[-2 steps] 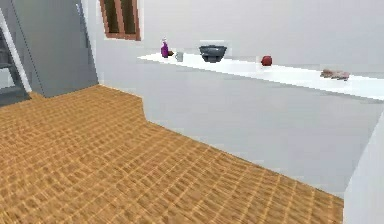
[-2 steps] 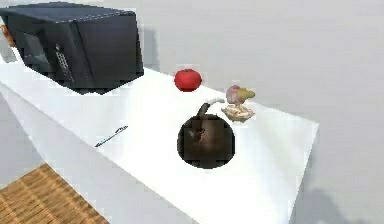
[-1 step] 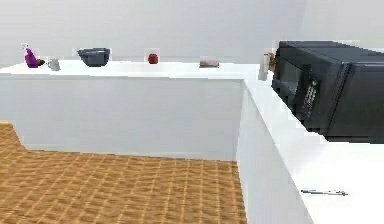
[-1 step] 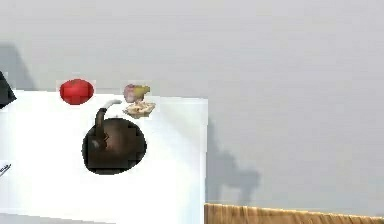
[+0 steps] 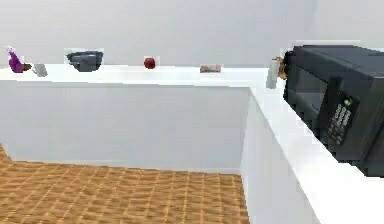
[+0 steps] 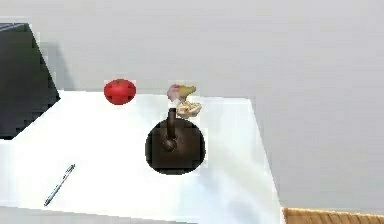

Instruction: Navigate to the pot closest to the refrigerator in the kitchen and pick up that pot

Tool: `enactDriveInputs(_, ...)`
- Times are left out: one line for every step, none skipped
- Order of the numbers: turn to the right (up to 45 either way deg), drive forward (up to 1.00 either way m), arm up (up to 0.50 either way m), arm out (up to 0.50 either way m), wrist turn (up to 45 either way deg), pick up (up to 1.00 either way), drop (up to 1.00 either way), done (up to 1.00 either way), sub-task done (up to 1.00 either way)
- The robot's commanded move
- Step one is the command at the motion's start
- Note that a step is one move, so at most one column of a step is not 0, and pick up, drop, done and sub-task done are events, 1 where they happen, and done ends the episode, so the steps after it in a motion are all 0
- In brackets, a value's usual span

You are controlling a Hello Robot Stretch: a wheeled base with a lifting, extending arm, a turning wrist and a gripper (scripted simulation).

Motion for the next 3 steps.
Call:
enactDriveInputs(-45.0,0.0,0.0,0.0,0.0,0.0,0.0,0.0,0.0)
enactDriveInputs(-39.0,0.0,0.0,0.0,0.0,0.0,0.0,0.0,0.0)
enactDriveInputs(0.0,0.2,0.0,0.0,0.0,0.0,0.0,0.0,0.0)
